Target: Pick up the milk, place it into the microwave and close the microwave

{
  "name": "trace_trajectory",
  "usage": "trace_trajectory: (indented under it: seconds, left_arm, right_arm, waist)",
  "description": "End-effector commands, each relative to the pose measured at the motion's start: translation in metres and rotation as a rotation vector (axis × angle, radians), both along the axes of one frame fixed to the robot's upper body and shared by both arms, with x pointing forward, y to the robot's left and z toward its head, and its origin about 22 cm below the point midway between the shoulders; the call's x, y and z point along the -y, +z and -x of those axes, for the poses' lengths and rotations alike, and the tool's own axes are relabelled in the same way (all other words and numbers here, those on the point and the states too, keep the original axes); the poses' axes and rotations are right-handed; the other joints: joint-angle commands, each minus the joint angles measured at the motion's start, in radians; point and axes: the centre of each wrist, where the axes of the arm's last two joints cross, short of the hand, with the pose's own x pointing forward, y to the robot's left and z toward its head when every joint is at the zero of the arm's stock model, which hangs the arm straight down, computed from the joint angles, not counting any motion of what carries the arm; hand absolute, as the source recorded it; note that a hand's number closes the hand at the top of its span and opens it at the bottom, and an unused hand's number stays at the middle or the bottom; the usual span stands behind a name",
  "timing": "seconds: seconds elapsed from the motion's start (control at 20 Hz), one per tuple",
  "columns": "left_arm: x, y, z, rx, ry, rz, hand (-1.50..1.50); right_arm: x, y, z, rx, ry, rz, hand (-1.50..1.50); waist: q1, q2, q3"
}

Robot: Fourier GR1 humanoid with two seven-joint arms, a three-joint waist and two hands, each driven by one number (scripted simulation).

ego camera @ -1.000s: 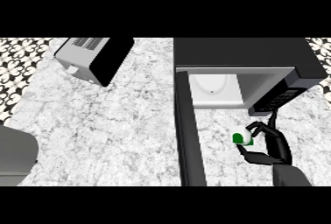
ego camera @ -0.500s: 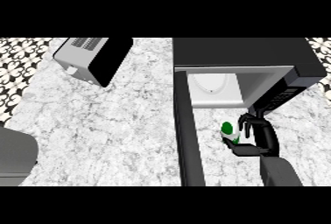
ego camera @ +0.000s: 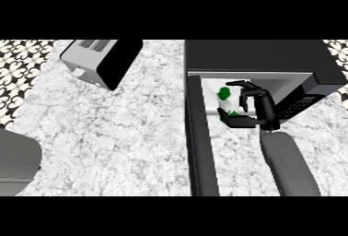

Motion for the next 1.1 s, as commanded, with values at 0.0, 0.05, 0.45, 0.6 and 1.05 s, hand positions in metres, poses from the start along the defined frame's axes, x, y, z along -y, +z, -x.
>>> trace_trajectory:
  seconds: [0.0,0.05,0.45,0.6,1.05]
  left_arm:
    - [-0.003,0.007,0.002,0.026,-0.022,0.001,-1.5]
    - [0.005,0.013,-0.009,0.024,-0.027,0.021,-1.5]
    - [0.002,0.005,-0.009,0.027,-0.047,0.009,-1.5]
    - [-0.009,0.002,-0.013,0.037,-0.05,0.016,-1.5]
    - [-0.007,0.001,-0.024,0.039,-0.08,0.005,-1.5]
  right_arm:
    - [-0.019,0.021,-0.027,-0.01,-0.058,0.107,1.5]
    - [-0.002,0.027,-0.033,-0.012,-0.035,0.135,1.5]
    - [-0.033,0.031,-0.069,-0.018,-0.169,0.228,1.5]
    - [-0.023,0.038,-0.078,-0.004,-0.214,0.22,1.5]
    - [0.008,0.06,-0.09,0.134,-0.405,0.397,1.5]
  waist:
    - [0.013,0.004,-0.001]
    - [0.006,0.006,0.0]
    - [0.034,0.014,0.0]
    - [0.056,0.025,0.001]
    - [0.084,0.046,0.002]
